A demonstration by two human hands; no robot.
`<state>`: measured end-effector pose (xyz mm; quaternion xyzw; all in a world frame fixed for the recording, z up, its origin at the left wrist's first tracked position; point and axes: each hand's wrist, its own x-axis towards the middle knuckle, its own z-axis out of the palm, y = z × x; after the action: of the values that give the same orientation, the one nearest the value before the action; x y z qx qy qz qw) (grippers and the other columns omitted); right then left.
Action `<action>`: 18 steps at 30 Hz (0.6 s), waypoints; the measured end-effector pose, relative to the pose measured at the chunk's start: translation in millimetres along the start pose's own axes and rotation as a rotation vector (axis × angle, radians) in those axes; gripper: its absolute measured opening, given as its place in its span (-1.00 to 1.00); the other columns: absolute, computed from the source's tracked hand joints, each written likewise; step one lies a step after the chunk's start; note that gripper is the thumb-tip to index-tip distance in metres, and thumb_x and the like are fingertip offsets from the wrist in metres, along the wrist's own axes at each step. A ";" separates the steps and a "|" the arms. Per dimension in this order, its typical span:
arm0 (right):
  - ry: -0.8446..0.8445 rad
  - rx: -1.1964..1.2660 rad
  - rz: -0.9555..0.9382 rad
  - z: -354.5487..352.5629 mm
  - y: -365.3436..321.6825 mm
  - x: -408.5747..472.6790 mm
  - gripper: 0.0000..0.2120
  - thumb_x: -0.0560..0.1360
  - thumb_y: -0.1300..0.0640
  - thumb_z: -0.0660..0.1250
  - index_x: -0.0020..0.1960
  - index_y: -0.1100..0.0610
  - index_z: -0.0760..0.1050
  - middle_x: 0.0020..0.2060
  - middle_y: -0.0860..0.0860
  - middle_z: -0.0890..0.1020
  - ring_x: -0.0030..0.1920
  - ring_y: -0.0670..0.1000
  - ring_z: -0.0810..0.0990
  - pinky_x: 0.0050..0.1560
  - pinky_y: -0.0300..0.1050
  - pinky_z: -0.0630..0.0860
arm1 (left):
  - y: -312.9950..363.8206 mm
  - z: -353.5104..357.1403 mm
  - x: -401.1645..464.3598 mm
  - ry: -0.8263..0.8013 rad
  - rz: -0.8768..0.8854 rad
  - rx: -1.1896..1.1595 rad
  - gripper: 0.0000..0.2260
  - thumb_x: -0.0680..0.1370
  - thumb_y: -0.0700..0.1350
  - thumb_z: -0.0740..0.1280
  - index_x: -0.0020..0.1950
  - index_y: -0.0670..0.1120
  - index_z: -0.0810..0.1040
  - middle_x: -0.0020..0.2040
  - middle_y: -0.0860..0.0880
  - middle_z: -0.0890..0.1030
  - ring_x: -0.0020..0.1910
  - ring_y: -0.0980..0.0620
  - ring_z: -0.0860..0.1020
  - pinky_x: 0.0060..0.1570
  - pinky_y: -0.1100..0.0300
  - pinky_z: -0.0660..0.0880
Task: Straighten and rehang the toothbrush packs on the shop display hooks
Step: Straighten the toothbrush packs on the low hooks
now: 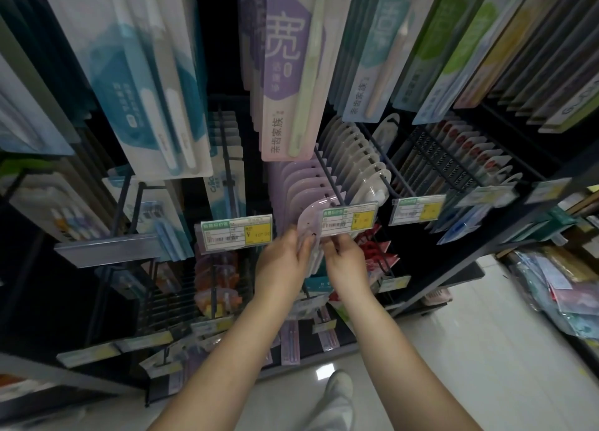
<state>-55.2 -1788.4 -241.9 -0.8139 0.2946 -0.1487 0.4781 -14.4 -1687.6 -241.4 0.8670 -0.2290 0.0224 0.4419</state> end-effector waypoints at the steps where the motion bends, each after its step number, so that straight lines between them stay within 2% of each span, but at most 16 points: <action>1: -0.008 -0.007 -0.008 0.0 0.1 0.5 -0.79 0.58 0.21 0.14 0.12 0.26 0.47 -0.03 0.12 0.57 -0.09 -0.02 0.46 -0.14 -0.24 0.33 | -2.5 1.2 1.8 -0.003 -0.022 -0.014 -0.75 0.60 -0.01 0.16 -0.04 -0.17 0.49 -0.23 -0.10 0.54 -0.25 -0.07 0.51 -0.29 0.10 0.40; 3: -0.022 -0.016 -0.024 0.4 1.2 1.6 -0.79 0.59 0.19 0.13 0.14 0.24 0.46 -0.05 0.08 0.54 -0.08 -0.04 0.45 -0.20 -0.27 0.28 | -5.7 4.0 8.4 -0.041 -0.099 -0.032 -0.74 0.61 0.01 0.12 -0.02 -0.15 0.48 -0.17 -0.15 0.57 -0.19 -0.13 0.54 -0.21 0.04 0.47; 5: -0.035 -0.011 -0.025 1.1 2.3 3.1 -0.78 0.60 0.18 0.11 0.18 0.21 0.43 -0.05 0.03 0.51 -0.06 -0.05 0.44 -0.21 -0.31 0.27 | -3.5 5.8 14.9 -0.095 -0.206 -0.044 -0.76 0.61 0.02 0.09 -0.06 -0.10 0.43 -0.14 -0.15 0.56 -0.13 -0.15 0.54 -0.15 0.09 0.44; 9: -0.030 -0.017 -0.009 3.5 2.7 3.5 -0.75 0.61 0.16 0.10 0.24 0.18 0.41 -0.02 0.00 0.49 -0.01 -0.06 0.44 -0.14 -0.30 0.27 | -2.8 3.3 15.4 -0.095 -0.229 -0.065 -0.79 0.60 0.04 0.12 -0.02 -0.04 0.48 -0.25 0.06 0.48 -0.18 0.03 0.48 -0.25 0.28 0.32; 13: -0.063 -0.041 0.014 3.0 8.2 0.3 -0.75 0.61 0.14 0.10 0.24 0.19 0.36 -0.03 0.06 0.52 0.06 0.11 0.53 -0.15 -0.21 0.28 | -5.6 0.6 15.3 -0.112 -0.290 -0.095 -0.83 0.59 0.05 0.15 -0.12 0.01 0.39 -0.21 -0.05 0.51 -0.19 -0.03 0.49 -0.30 0.23 0.34; 15: -0.079 -0.092 0.005 1.7 11.9 -2.3 -0.64 0.60 0.14 0.12 0.38 0.18 0.27 0.14 0.13 0.54 0.19 0.16 0.51 -0.12 -0.23 0.28 | -8.5 -2.2 13.9 -0.135 -0.261 -0.018 -0.79 0.59 0.08 0.15 -0.05 -0.05 0.42 -0.15 -0.12 0.54 -0.17 -0.09 0.52 -0.27 0.16 0.37; 18: -0.105 -0.135 0.004 0.8 14.3 -6.4 -0.46 0.60 0.11 0.14 0.52 0.13 0.04 0.39 0.08 0.38 0.35 0.11 0.39 -0.04 -0.31 0.27 | -15.5 -10.5 9.2 -0.138 -0.237 -0.001 -0.74 0.58 0.09 0.18 0.00 -0.10 0.46 -0.09 -0.12 0.58 -0.12 -0.12 0.54 -0.21 0.13 0.41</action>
<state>-64.6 -1789.1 -254.4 -0.8503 0.2804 -0.0848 0.4373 1.9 -1675.1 -244.4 0.8873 -0.1552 -0.0898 0.4249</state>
